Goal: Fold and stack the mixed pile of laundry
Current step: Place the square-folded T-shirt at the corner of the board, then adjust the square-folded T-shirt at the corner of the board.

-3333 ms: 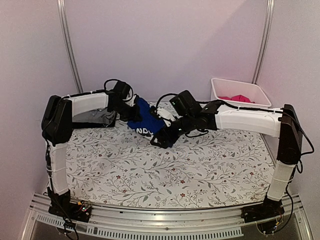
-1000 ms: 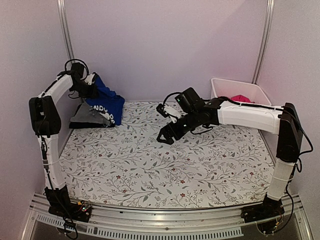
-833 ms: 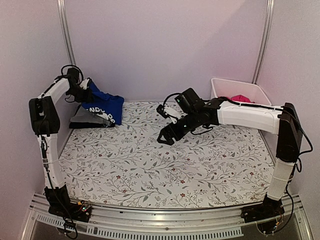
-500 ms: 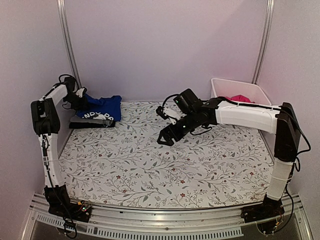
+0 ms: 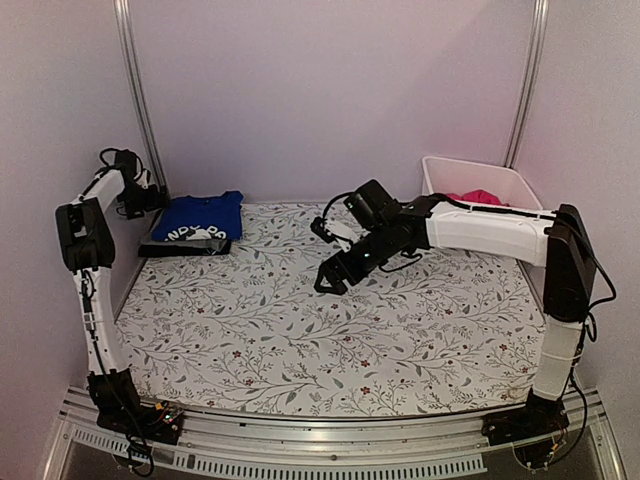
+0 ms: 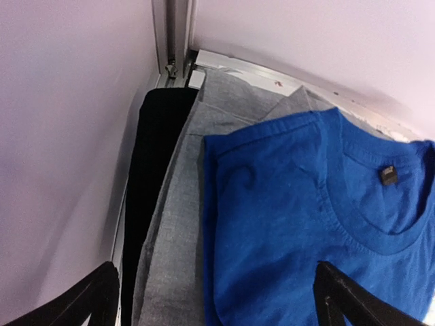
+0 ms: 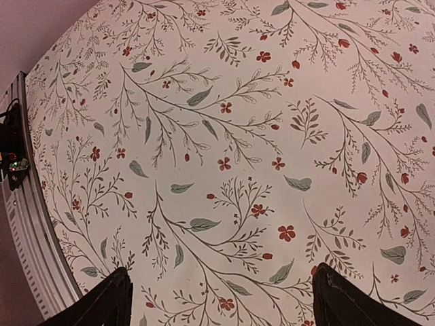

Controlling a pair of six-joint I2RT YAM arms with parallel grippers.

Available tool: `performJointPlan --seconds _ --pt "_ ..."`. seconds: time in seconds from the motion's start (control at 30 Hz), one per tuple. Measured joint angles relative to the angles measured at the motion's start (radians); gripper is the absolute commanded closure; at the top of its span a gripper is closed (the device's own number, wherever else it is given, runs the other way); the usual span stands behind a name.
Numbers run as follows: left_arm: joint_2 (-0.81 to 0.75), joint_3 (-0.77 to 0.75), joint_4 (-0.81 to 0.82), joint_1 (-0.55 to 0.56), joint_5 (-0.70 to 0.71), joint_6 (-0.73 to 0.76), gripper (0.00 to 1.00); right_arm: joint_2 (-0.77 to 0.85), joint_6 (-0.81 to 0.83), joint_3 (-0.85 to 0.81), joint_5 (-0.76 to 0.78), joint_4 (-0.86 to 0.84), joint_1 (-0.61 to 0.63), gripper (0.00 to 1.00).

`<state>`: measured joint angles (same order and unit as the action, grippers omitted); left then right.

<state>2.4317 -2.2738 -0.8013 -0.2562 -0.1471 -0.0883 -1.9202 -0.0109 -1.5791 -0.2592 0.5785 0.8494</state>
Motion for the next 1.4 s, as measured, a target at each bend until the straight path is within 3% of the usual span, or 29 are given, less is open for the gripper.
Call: performJointPlan --seconds 0.17,0.4,0.53,0.67,1.0,1.13,1.3,1.4 --pt "-0.025 0.034 0.040 0.003 0.005 -0.050 0.00 -0.004 0.000 0.000 -0.005 0.003 0.000 0.09" --pt "-0.266 0.332 0.087 0.016 -0.046 -0.163 0.01 -0.005 0.000 0.000 -0.005 0.003 0.000 0.09" --pt "-0.395 0.476 0.107 0.018 -0.069 -0.240 0.14 -0.014 0.000 -0.008 -0.006 0.000 -0.002 0.08" --pt "-0.425 0.557 0.118 0.012 -0.098 -0.296 0.28 -0.020 0.000 -0.013 -0.010 -0.003 -0.006 0.08" --pt "-0.391 0.642 0.121 -0.002 -0.099 -0.397 0.38 -0.021 -0.005 -0.013 -0.010 -0.020 -0.006 0.08" --pt "-0.368 0.642 0.141 -0.005 -0.102 -0.422 0.53 -0.021 -0.008 -0.006 -0.010 -0.027 -0.006 0.07" --pt "-0.343 0.658 0.163 -0.019 -0.116 -0.452 0.93 -0.021 -0.009 0.008 -0.009 -0.028 -0.008 0.07" --pt "-0.343 0.660 0.177 -0.026 -0.116 -0.460 1.00 -0.021 -0.008 0.019 -0.009 -0.028 -0.010 0.07"
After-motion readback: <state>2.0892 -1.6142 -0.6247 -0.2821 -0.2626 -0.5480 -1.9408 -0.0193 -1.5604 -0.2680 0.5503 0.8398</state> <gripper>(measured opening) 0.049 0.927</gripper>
